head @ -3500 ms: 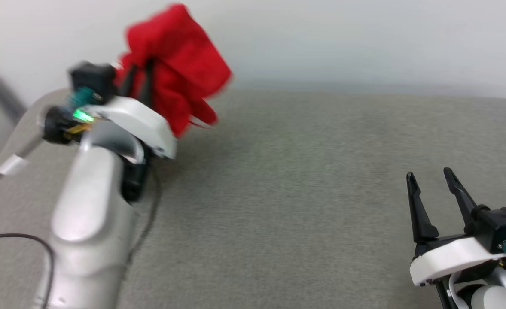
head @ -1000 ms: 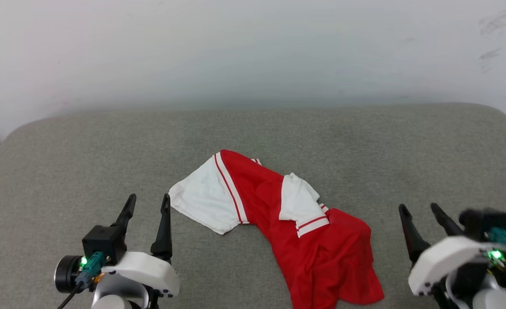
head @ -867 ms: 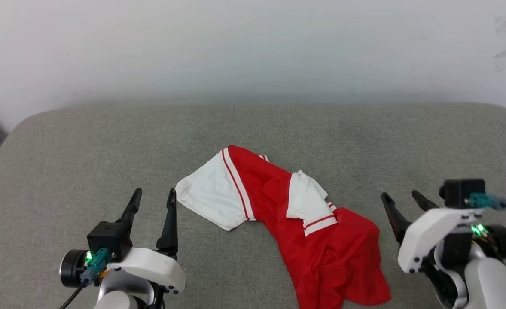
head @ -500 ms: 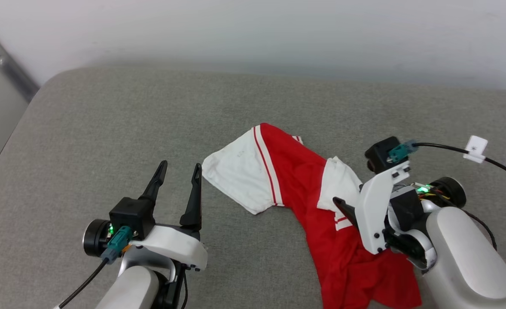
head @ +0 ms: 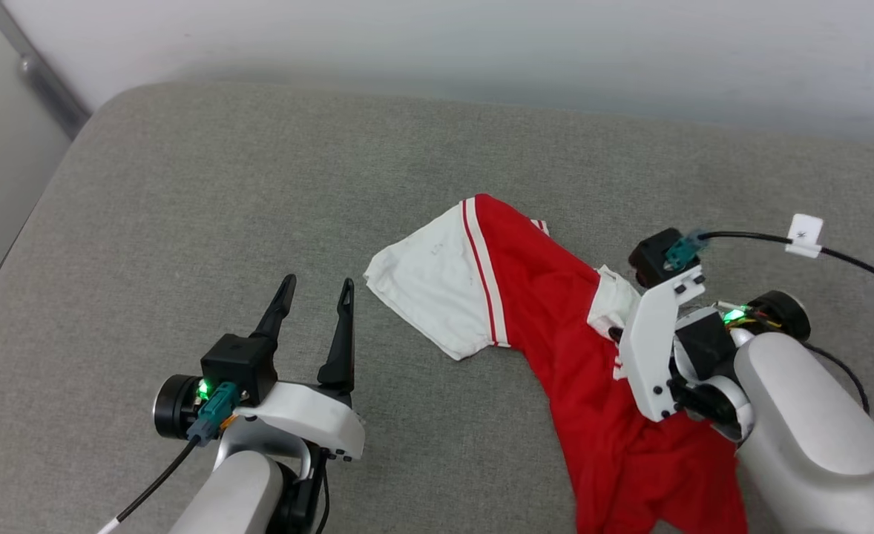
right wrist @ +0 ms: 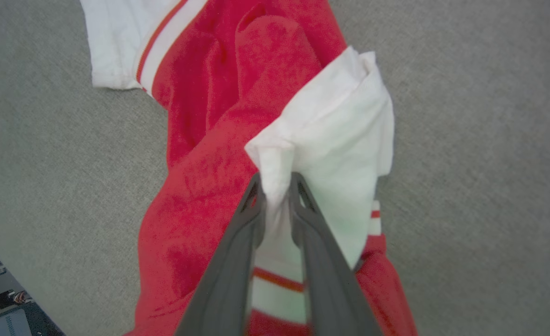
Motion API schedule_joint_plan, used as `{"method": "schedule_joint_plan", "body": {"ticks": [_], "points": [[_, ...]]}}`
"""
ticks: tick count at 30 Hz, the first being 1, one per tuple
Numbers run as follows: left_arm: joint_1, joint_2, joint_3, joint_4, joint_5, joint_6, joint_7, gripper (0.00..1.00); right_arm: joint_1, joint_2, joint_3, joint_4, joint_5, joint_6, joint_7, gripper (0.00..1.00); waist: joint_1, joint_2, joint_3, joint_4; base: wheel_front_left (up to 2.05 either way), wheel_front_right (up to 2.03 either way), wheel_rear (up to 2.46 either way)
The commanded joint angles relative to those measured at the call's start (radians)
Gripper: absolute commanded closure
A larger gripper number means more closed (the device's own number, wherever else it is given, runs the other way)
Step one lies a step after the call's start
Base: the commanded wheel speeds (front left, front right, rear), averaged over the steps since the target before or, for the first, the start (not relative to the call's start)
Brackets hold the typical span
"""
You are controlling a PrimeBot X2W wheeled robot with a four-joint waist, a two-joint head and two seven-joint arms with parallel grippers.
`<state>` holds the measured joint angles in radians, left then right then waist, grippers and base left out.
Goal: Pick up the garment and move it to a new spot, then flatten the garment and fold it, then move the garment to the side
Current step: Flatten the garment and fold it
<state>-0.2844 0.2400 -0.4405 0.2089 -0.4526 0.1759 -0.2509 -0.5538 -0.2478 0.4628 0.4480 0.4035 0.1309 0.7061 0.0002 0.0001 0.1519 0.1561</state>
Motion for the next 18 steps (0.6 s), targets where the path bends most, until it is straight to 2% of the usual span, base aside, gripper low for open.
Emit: {"method": "schedule_joint_plan", "body": {"ticks": [1, 4, 7, 12, 18], "points": [[0.007, 0.002, 0.005, 0.003, -0.001, 0.002, -0.007, 0.00, -0.016, -0.006, -0.012, -0.002, 0.002, 0.000, -0.015, 1.00, -0.0002, -0.0001, -0.008, -0.012, 0.00, 0.00, 0.00], [0.016, 0.010, 0.013, 0.004, -0.001, 0.007, -0.008, 0.00, -0.014, -0.014, -0.058, -0.020, 0.002, 0.000, -0.057, 1.00, -0.0002, -0.0001, -0.018, -0.035, 0.00, 0.00, 0.00], [0.029, 0.017, 0.016, 0.000, -0.001, 0.010, -0.008, 0.00, 0.024, -0.017, -0.151, -0.045, 0.009, 0.000, -0.106, 1.00, -0.0002, -0.0001, -0.031, -0.060, 0.00, 0.00, 0.00], [0.046, 0.025, 0.022, -0.005, -0.008, 0.018, -0.004, 0.00, 0.143, 0.012, -0.390, -0.079, 0.001, 0.000, -0.186, 1.00, -0.0002, -0.0001, -0.050, -0.102, 0.00, 0.00, 0.00], [0.072, 0.035, 0.026, -0.015, -0.020, 0.028, 0.007, 0.00, 0.351, 0.089, -0.671, -0.044, -0.030, 0.000, -0.262, 1.00, -0.0002, -0.0001, -0.069, -0.131, 0.00, 0.00, 0.00]]}}
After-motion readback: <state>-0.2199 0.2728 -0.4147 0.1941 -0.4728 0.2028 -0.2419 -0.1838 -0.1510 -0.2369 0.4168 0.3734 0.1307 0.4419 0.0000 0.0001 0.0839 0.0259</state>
